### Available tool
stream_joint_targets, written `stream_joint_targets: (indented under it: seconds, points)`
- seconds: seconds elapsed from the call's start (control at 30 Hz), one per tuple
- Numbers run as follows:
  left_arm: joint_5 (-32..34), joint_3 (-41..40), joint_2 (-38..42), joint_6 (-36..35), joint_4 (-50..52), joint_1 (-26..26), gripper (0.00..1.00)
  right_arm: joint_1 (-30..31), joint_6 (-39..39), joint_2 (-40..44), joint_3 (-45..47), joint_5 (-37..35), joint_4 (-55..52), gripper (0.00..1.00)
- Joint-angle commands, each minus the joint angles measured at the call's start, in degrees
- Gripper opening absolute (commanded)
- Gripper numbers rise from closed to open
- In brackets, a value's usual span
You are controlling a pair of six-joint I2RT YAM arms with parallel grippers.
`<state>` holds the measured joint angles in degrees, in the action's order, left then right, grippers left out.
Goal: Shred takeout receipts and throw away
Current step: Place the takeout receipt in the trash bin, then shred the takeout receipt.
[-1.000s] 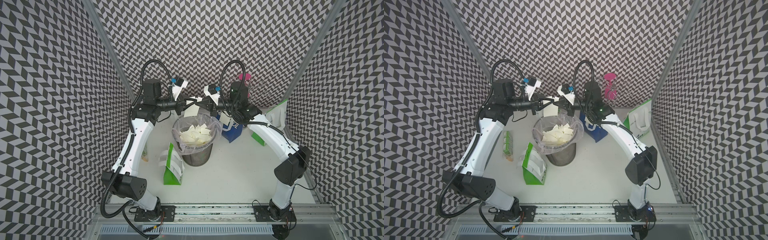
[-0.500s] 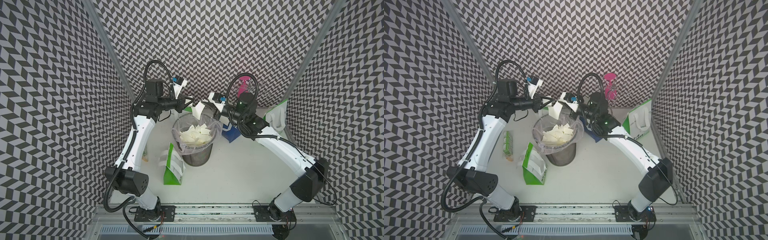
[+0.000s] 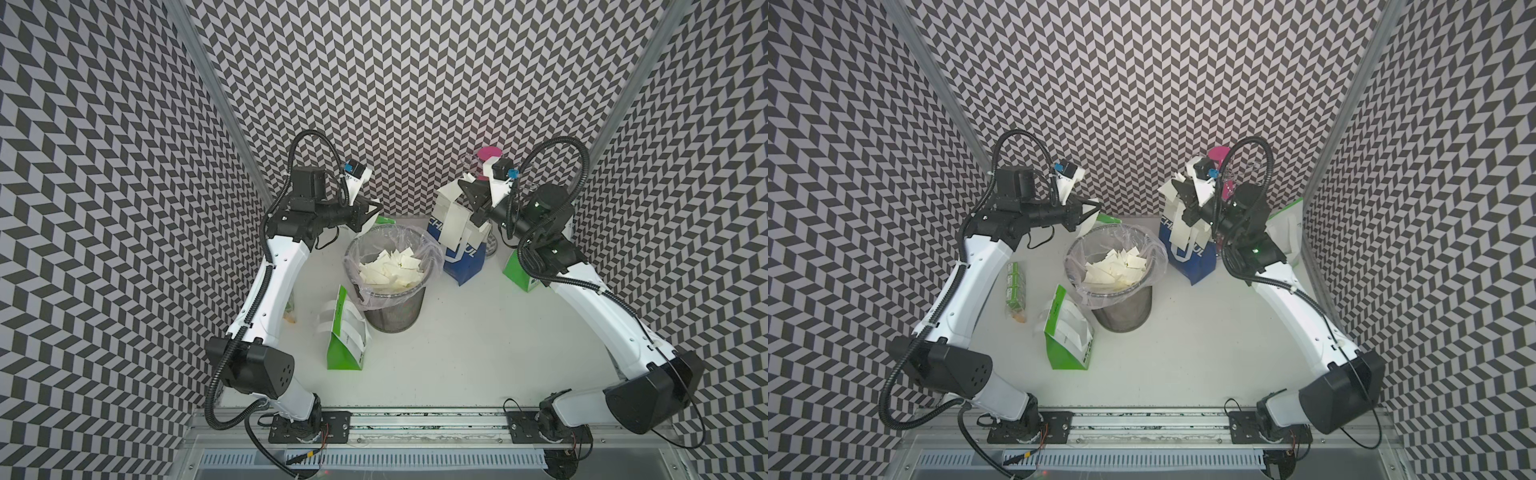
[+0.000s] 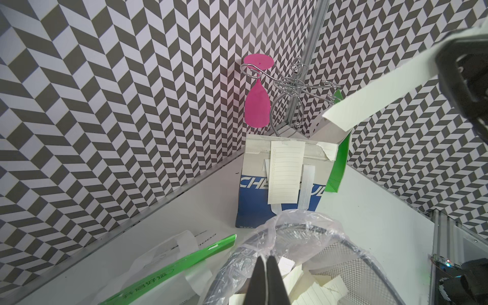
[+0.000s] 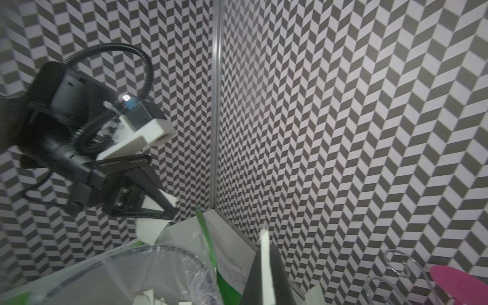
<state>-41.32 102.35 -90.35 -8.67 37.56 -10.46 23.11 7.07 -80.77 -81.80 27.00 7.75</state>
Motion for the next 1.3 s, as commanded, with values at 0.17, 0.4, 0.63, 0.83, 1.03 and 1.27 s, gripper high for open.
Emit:
stream_joint_targets:
  seconds: [0.17,0.4,0.63,0.83,1.03,1.27]
  points:
    - [-4.91,-1.44,3.01,4.42,-7.67,-1.06,0.00,5.94,-3.51,-4.14,0.38,22.56,-1.98,0.00]
    - [-9.21,-7.05,6.05,11.20,-17.89,-2.18,0.00,9.12,-4.45,-9.57,-0.38,22.76,-2.95,0.00]
    - [-12.70,-10.46,6.84,16.50,-25.69,-4.60,0.00,9.49,-10.42,-13.28,-2.61,24.58,2.59,0.32]
    - [-14.13,-12.26,7.28,19.48,-29.85,-5.62,0.00,9.49,-17.49,-15.15,-3.26,26.99,11.76,0.50]
    - [-15.19,-13.32,7.38,21.85,-33.23,-6.02,0.00,9.58,-24.99,-18.16,-4.13,31.78,19.90,0.49]
    - [-16.12,-15.07,7.35,23.60,-35.76,-6.59,0.00,9.67,-26.76,-20.19,-7.33,31.68,21.34,0.29]
